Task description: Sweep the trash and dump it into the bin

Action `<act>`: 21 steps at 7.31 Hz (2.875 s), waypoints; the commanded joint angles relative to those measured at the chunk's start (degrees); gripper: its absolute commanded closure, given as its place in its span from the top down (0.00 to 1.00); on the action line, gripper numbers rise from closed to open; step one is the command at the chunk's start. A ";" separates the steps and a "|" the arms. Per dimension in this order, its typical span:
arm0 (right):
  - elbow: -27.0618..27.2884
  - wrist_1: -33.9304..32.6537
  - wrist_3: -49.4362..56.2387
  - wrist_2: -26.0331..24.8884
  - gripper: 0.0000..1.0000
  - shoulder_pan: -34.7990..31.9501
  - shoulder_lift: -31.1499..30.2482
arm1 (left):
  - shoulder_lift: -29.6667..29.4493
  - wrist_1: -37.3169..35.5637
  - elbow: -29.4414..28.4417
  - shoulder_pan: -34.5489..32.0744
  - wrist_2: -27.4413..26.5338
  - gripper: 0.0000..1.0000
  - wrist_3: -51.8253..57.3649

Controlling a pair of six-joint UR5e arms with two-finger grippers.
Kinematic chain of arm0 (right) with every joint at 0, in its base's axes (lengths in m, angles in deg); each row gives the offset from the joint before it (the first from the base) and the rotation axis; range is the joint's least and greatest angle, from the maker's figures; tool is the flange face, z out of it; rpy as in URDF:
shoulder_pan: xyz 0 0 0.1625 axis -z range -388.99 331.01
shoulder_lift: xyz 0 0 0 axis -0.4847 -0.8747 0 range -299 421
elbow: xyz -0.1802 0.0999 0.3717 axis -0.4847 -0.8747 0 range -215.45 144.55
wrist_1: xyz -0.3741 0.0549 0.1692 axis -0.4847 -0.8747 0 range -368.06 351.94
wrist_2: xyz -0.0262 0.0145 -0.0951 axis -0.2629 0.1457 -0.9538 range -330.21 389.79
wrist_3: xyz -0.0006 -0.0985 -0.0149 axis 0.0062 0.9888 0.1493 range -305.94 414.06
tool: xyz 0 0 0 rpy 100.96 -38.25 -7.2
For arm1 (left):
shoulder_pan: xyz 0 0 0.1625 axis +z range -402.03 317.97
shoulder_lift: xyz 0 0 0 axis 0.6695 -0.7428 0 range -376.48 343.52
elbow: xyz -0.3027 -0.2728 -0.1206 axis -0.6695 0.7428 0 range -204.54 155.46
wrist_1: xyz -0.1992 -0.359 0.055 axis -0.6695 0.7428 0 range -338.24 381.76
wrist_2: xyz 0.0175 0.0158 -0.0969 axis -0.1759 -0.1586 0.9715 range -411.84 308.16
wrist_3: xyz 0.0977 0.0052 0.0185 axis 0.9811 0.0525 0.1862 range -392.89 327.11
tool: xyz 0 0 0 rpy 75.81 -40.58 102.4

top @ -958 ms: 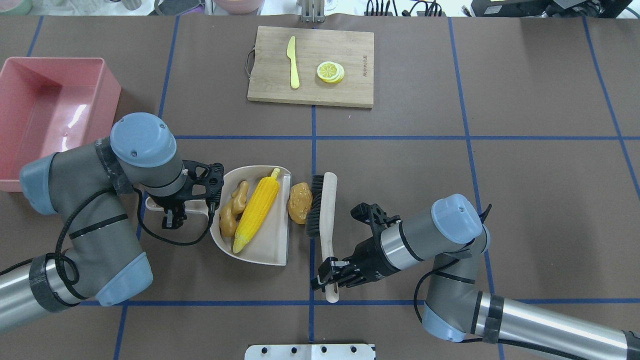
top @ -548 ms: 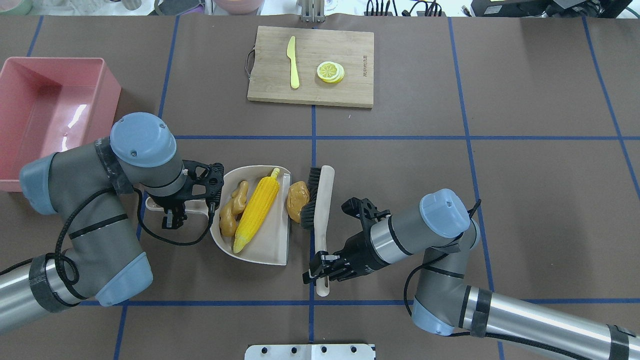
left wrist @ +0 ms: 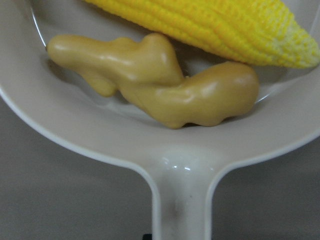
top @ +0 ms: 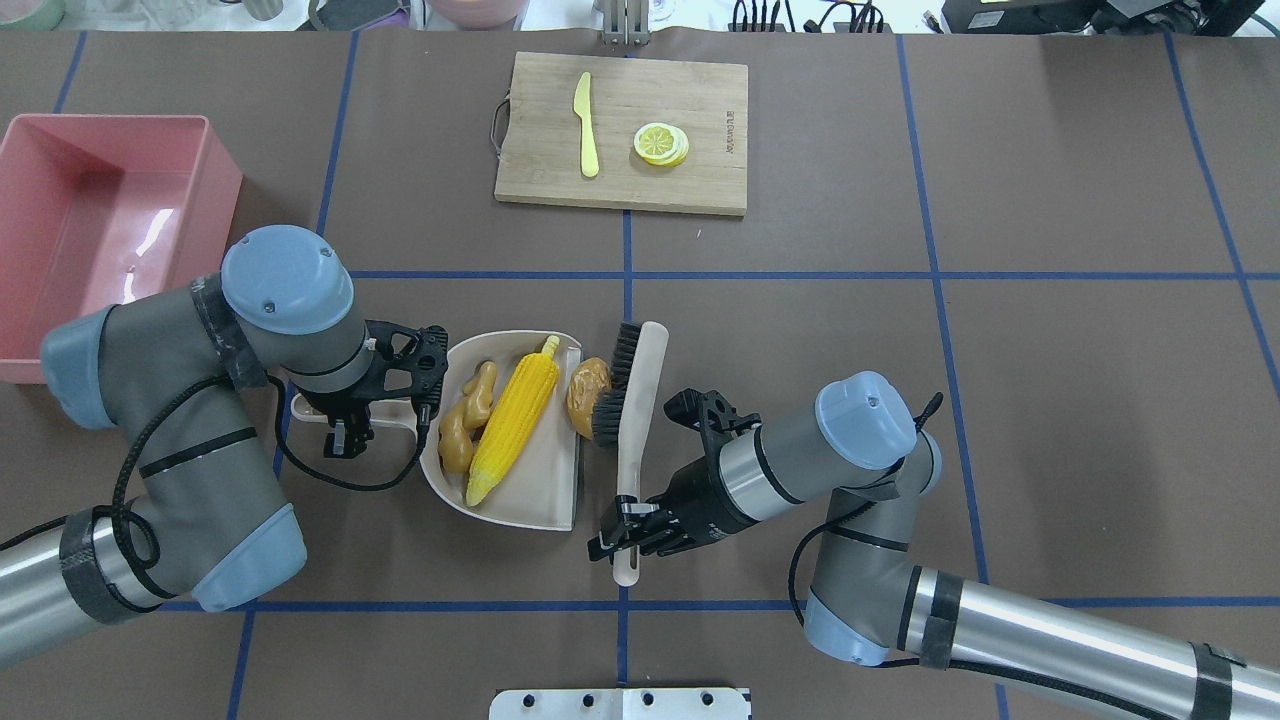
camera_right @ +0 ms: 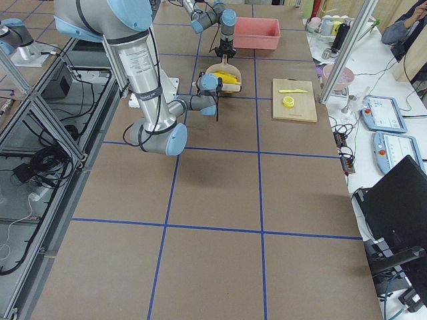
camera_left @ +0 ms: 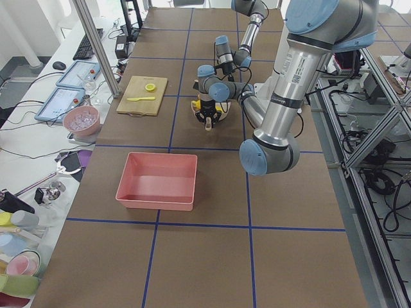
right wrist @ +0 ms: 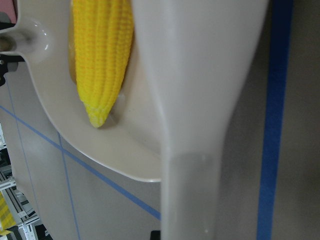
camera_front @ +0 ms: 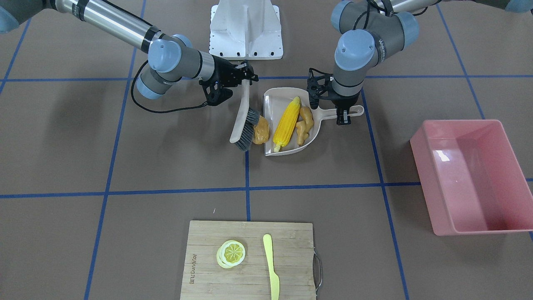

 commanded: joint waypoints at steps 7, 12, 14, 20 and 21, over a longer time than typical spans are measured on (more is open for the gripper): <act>-5.91 -4.13 0.04 -4.25 0.00 1.05 8.14 | 0.02 0.00 0.47 -0.26 0.09 0.00 0.00; -3.45 -5.90 0.29 10.98 0.00 -7.71 6.40 | 0.10 -1.40 1.35 -0.79 0.45 0.00 0.00; -3.63 -5.98 7.40 19.34 0.00 -12.72 3.85 | 0.10 -1.58 1.44 -0.88 0.45 0.00 0.00; -10.66 -15.54 43.94 34.93 0.00 -21.18 1.72 | 0.37 -1.58 1.44 -1.40 0.89 0.00 -0.09; -10.75 -20.52 51.38 34.85 0.00 -21.01 2.51 | 0.37 -1.67 1.35 -1.41 0.89 0.00 -0.09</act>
